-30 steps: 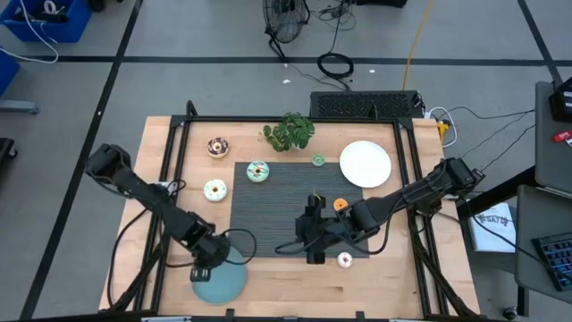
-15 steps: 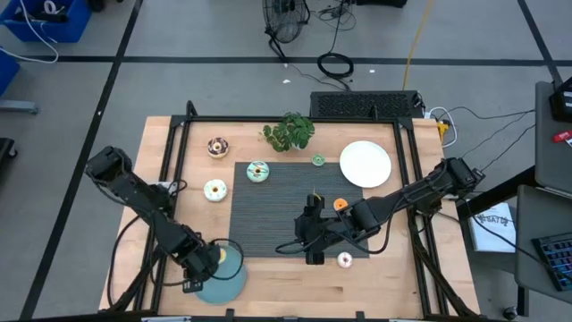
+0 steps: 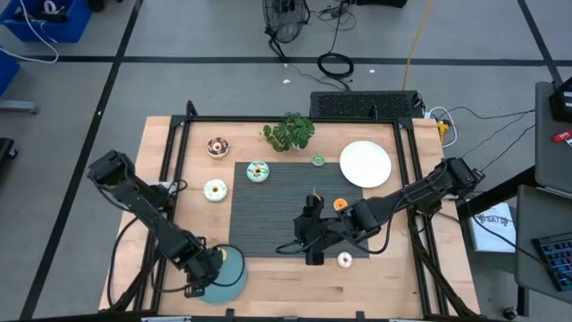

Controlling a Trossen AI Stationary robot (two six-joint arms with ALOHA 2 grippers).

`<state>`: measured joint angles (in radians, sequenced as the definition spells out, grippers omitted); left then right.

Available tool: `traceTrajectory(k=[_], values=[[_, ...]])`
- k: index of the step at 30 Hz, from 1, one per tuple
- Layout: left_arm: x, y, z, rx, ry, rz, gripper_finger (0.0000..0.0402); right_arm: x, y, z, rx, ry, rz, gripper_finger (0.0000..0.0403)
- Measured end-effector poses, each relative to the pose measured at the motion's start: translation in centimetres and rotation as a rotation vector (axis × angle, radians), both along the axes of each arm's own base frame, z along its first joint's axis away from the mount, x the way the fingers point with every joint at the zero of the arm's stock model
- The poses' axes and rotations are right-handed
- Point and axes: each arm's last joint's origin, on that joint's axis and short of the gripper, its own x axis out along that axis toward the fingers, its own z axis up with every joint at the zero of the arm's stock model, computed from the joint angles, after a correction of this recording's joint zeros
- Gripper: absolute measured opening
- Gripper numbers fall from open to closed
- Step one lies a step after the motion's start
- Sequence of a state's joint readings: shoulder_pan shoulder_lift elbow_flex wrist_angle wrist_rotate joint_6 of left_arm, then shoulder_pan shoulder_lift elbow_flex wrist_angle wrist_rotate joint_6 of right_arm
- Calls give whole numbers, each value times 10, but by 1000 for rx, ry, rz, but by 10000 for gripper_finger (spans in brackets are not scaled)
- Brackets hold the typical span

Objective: Pick & Place donuts
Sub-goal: Put the small yellow donut on the blue plate

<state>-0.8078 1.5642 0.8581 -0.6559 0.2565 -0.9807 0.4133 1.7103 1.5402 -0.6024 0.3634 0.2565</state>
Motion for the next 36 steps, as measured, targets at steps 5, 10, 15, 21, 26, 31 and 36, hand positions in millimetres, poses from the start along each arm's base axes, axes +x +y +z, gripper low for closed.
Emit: traceTrajectory(k=[5,10,15,21,26,31,36], values=[[0,-2,-9,-5,63,-10,88,0,-1,0,-6,-1,2,247],[0,-2,-10,-3,42,-70,88,0,-1,0,-6,-1,2,247],[0,-1,-10,-5,59,-69,88,0,-1,0,-6,-1,2,247],[-4,7,-11,87,100,-43,88,0,-1,0,-6,-1,2,247],[-6,9,-11,135,104,-17,88,0,-1,0,-6,-1,2,247],[-3,12,-11,171,67,-10,87,0,-1,0,-6,-2,2,247],[-1,14,-11,167,67,-19,39,0,-1,1,-6,-2,2,247]])
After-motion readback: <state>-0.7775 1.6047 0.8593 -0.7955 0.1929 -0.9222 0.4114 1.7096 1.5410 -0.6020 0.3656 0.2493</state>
